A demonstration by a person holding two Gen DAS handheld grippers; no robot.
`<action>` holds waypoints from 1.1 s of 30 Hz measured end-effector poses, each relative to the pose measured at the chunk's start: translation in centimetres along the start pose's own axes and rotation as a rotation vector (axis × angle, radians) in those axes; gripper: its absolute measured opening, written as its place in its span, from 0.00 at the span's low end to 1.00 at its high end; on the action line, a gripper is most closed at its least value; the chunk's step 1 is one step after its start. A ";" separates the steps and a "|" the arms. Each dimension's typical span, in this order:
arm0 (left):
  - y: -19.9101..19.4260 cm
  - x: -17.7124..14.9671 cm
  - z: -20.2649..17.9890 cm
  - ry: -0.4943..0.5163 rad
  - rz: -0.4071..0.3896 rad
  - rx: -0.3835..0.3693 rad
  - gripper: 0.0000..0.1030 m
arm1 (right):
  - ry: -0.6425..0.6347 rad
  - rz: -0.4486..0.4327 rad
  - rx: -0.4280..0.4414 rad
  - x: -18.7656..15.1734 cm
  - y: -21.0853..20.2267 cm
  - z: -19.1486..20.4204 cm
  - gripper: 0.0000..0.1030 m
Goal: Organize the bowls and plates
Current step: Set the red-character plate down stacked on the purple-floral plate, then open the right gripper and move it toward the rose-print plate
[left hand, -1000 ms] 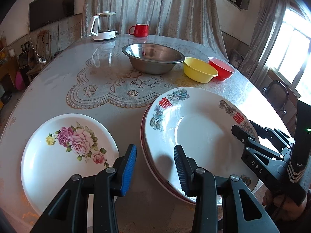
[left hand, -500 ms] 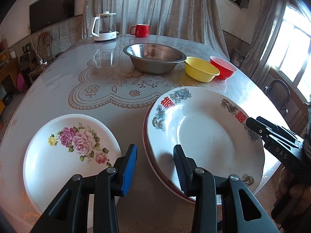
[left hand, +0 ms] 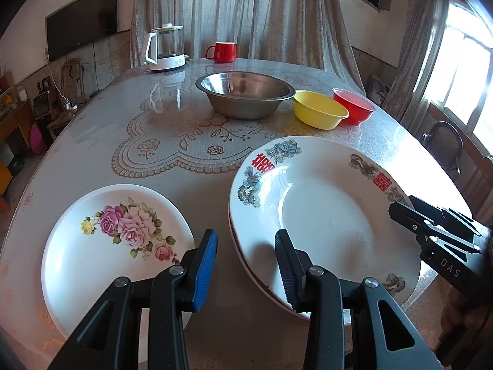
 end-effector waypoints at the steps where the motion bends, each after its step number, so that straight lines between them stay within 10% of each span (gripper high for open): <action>1: 0.0 0.0 -0.1 0.002 0.001 -0.003 0.38 | 0.007 0.002 0.007 0.0 0.0 0.0 0.37; 15: -0.1 0.2 -0.3 0.003 -0.024 0.000 0.38 | -0.024 -0.027 -0.049 1.3 -0.3 0.1 0.35; 33: -1.7 0.7 2.7 -0.066 -0.082 0.044 0.38 | -0.203 -0.024 0.174 3.1 -0.5 10.6 0.41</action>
Point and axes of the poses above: each gripper's, at about its wrist camera, not at the fingertips, and y roughly the way its jaws point, z to its left, x to its top, the point moved 10 cm from there along y, roughly the way its jaws point, and after that the axes turned 8 degrees about y, right-handed, at the moved point
